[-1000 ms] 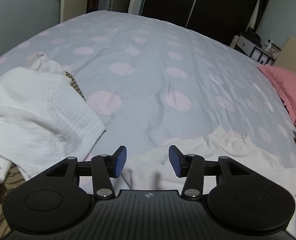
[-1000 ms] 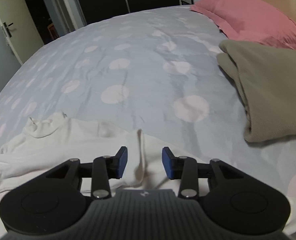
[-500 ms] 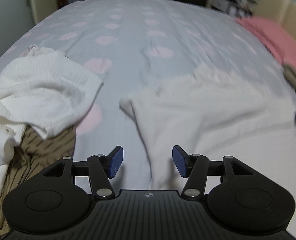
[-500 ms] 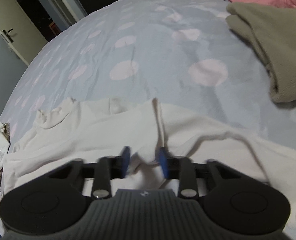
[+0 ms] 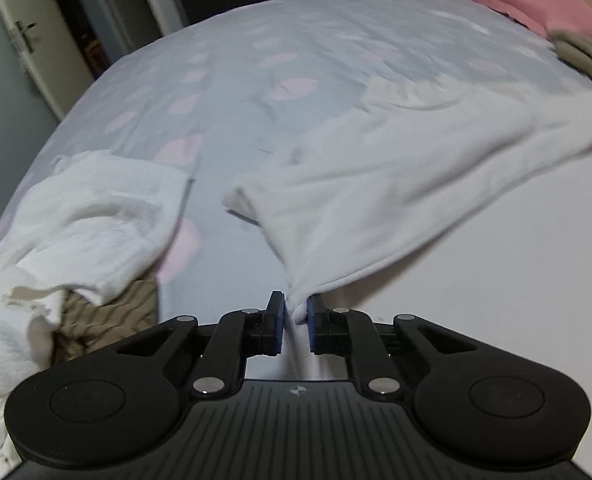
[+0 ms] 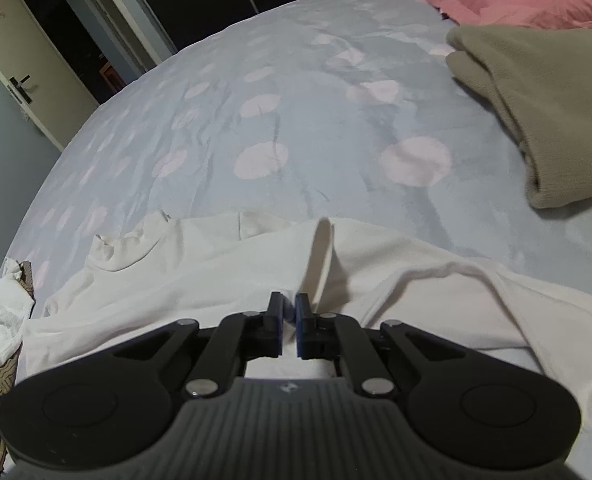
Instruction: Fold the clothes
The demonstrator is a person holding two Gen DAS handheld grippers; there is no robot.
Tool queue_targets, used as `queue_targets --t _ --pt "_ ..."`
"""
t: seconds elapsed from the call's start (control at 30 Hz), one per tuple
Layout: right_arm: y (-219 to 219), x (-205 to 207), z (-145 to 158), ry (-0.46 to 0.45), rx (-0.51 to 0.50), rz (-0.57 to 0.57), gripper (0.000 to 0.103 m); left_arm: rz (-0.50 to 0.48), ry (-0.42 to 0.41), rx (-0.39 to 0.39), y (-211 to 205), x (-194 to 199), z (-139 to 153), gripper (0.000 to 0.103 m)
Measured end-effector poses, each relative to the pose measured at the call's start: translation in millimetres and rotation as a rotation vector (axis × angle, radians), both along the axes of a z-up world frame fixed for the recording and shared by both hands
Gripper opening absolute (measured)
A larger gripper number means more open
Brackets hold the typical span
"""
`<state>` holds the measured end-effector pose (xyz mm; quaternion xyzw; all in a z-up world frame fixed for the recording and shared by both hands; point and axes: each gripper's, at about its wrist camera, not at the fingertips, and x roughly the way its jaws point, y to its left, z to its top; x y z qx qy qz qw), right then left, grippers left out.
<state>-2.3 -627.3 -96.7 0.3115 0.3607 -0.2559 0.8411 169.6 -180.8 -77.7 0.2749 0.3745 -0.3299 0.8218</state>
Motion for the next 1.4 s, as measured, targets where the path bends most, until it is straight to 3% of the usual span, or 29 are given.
queue_targets --t 0.2,0.37,0.53,0.73,0.97,1.13,1.23,1.4 --pt "6.5 -9.3 -0.2 0.031 -0.012 -0.017 0.006 0.025 0.016 0.025 3.4 5.9 -6.5 0.009" --pt "2.8 -11.0 -21.8 0.082 0.016 -0.013 0.006 0.044 0.033 0.048 5.4 10.6 -12.2 0.013" --pt "-4.9 -25.3 -13.4 0.079 0.04 -0.049 0.02 0.085 0.067 0.028 3.6 9.2 -1.8 0.021" --pt "-28.8 -77.8 15.6 0.046 0.011 -0.176 0.031 0.118 0.083 -0.079 -6.9 -4.6 29.2 0.046" --pt "-44.1 -156.3 45.4 0.005 -0.055 -0.331 0.041 0.057 0.14 -0.194 -27.9 -37.4 56.2 0.056" --pt "-45.2 -206.7 51.1 0.027 -0.109 -0.414 0.042 0.0 0.121 -0.166 -38.7 -65.6 57.5 0.056" --pt "-47.6 -232.9 48.2 0.014 -0.09 -0.47 0.042 -0.01 0.134 -0.174 -41.8 -76.0 57.5 0.056" --pt "-55.2 -249.8 37.9 0.028 -0.089 -0.524 0.042 -0.017 0.139 -0.186 -44.5 -86.7 59.2 0.056"
